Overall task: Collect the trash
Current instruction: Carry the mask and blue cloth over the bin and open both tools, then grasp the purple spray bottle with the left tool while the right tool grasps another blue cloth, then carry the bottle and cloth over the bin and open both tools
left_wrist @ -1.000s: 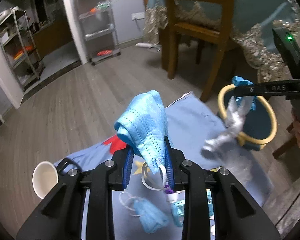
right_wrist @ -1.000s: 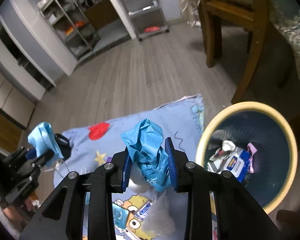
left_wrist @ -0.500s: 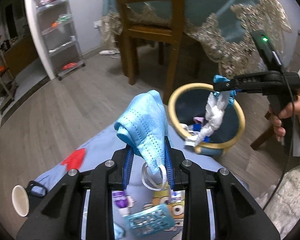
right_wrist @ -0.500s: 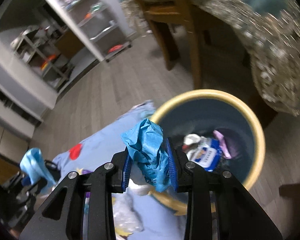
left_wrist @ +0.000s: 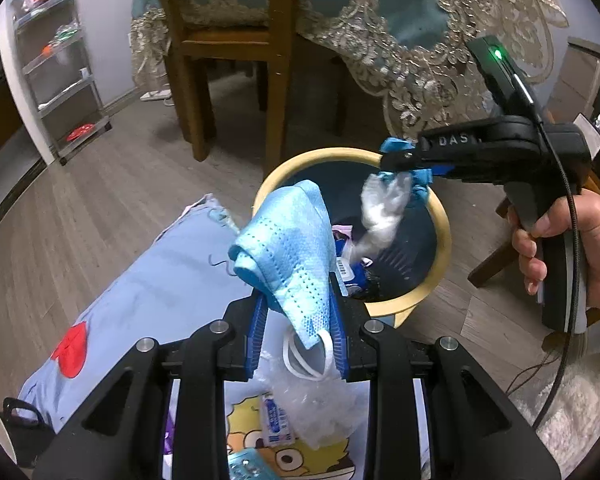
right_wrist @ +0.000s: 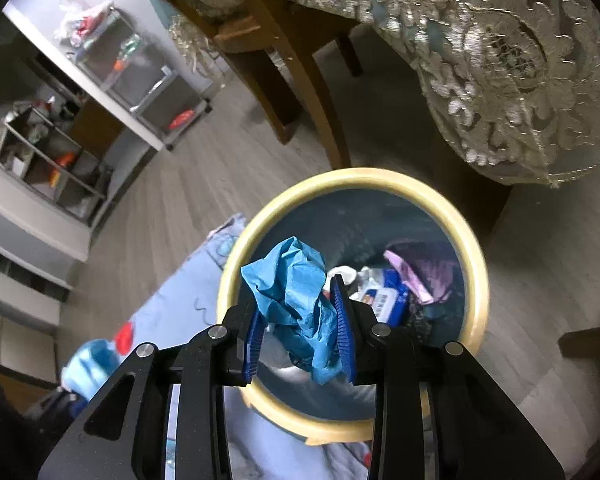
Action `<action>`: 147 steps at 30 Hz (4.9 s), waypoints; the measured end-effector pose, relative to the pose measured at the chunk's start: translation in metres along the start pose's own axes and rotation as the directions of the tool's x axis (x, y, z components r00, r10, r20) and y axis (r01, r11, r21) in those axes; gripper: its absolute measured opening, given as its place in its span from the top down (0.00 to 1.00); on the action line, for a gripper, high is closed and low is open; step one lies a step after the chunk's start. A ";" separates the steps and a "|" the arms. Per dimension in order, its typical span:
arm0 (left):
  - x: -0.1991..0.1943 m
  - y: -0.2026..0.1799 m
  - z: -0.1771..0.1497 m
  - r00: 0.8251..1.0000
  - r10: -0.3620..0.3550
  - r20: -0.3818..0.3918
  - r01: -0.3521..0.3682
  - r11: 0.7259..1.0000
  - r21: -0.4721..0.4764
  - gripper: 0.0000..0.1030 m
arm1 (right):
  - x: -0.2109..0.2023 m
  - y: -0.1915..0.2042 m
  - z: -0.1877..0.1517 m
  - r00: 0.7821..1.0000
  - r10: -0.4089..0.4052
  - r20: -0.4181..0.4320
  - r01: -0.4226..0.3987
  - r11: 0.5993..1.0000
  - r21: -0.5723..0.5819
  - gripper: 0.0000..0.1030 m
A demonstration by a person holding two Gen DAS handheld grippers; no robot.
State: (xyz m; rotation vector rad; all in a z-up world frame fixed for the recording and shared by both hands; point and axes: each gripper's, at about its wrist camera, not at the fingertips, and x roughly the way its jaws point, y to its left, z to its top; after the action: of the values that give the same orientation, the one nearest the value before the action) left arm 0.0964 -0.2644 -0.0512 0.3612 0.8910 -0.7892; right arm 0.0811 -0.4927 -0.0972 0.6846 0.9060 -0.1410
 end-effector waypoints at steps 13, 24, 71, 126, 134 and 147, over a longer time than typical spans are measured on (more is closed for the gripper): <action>-0.014 0.043 -0.027 0.998 0.065 -0.008 -0.066 0.994 -0.083 0.74 | 0.012 0.050 -0.010 0.972 0.204 -0.120 -0.219 0.968 -0.122 0.68; -0.013 0.052 -0.031 0.999 0.032 -0.010 -0.033 0.992 -0.120 0.74 | 0.010 0.070 -0.012 0.980 0.162 -0.117 -0.183 0.965 -0.188 0.68; -0.042 0.092 -0.088 0.973 0.215 -0.082 -0.226 0.961 -0.162 0.26 | 0.048 0.120 -0.052 0.975 0.020 -0.220 -0.110 0.908 -0.405 0.68; 0.015 0.071 -0.049 0.995 0.040 -0.092 -0.055 0.986 -0.156 0.70 | 0.049 0.042 -0.013 0.989 -0.116 -0.096 0.086 0.959 -0.270 0.67; 0.046 0.009 -0.001 0.994 -0.072 -0.082 0.067 0.996 -0.062 0.70 | 0.042 -0.023 -0.001 0.984 -0.166 -0.064 0.164 0.986 -0.034 0.67; 0.020 0.011 0.038 0.998 -0.007 0.054 0.011 0.996 -0.086 0.30 | 0.010 -0.035 0.007 0.988 -0.144 0.051 0.142 0.989 0.038 0.18</action>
State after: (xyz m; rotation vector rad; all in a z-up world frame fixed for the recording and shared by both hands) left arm 0.1331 -0.2885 -0.0445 0.2586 0.8737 -0.7627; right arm 0.0781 -0.5227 -0.1194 0.6446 0.9030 -0.3017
